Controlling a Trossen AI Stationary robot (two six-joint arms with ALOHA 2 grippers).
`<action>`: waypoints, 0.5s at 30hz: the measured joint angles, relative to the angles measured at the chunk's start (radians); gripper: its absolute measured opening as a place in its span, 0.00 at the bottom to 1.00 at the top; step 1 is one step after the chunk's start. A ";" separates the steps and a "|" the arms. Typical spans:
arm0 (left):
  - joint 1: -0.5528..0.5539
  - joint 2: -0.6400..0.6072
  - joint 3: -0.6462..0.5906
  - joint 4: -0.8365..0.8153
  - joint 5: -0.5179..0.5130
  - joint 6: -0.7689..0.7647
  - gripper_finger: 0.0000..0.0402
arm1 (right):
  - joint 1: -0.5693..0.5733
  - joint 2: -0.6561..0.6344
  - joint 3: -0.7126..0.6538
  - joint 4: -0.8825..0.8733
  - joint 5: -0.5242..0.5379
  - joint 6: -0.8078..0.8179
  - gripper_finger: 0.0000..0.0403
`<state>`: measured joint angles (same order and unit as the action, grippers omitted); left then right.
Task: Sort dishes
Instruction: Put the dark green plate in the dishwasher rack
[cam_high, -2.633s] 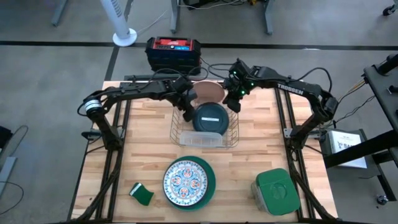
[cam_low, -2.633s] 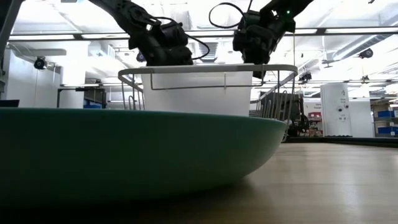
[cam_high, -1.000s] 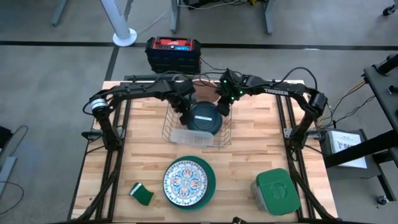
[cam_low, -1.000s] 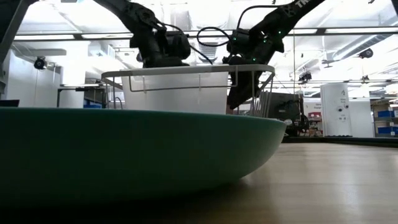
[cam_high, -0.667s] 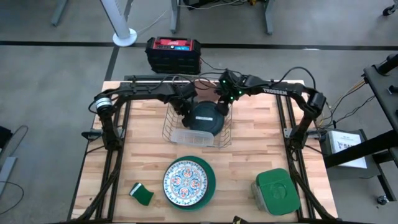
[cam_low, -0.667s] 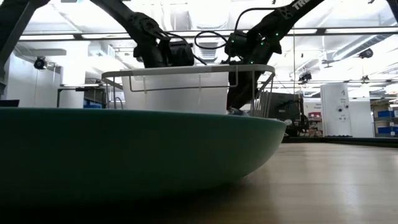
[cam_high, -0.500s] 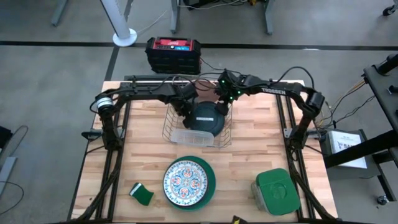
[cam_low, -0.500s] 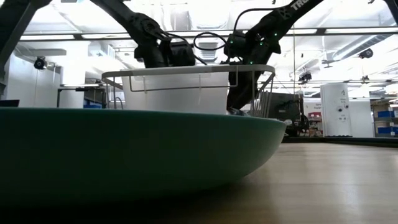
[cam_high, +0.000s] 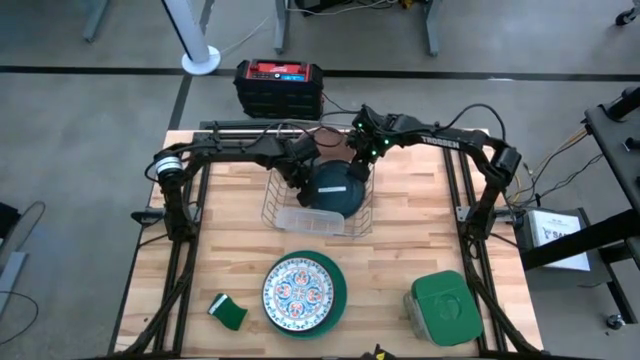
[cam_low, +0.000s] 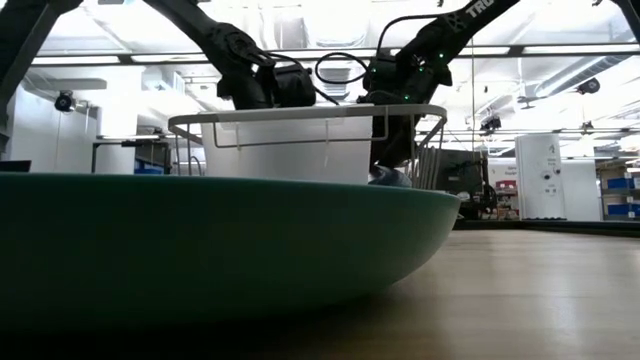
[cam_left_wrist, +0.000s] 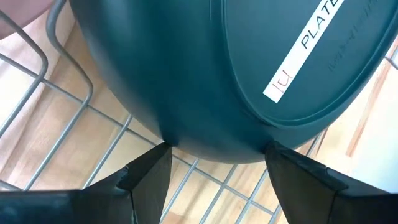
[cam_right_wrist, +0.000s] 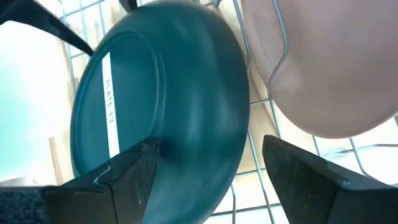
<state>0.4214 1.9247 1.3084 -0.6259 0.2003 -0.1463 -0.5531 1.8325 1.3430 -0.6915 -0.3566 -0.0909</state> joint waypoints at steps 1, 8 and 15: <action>0.000 0.000 -0.004 0.007 0.000 -0.002 0.61 | -0.001 0.001 0.000 0.000 0.000 0.000 0.70; -0.002 -0.001 -0.012 0.026 -0.001 -0.025 0.61 | 0.001 0.002 0.001 -0.001 -0.006 0.001 0.68; -0.003 -0.001 -0.012 0.031 -0.008 -0.035 0.61 | 0.001 0.002 0.001 -0.001 -0.008 -0.008 0.61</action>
<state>0.4187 1.9240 1.2961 -0.5948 0.1920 -0.1815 -0.5518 1.8343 1.3437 -0.6930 -0.3645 -0.0994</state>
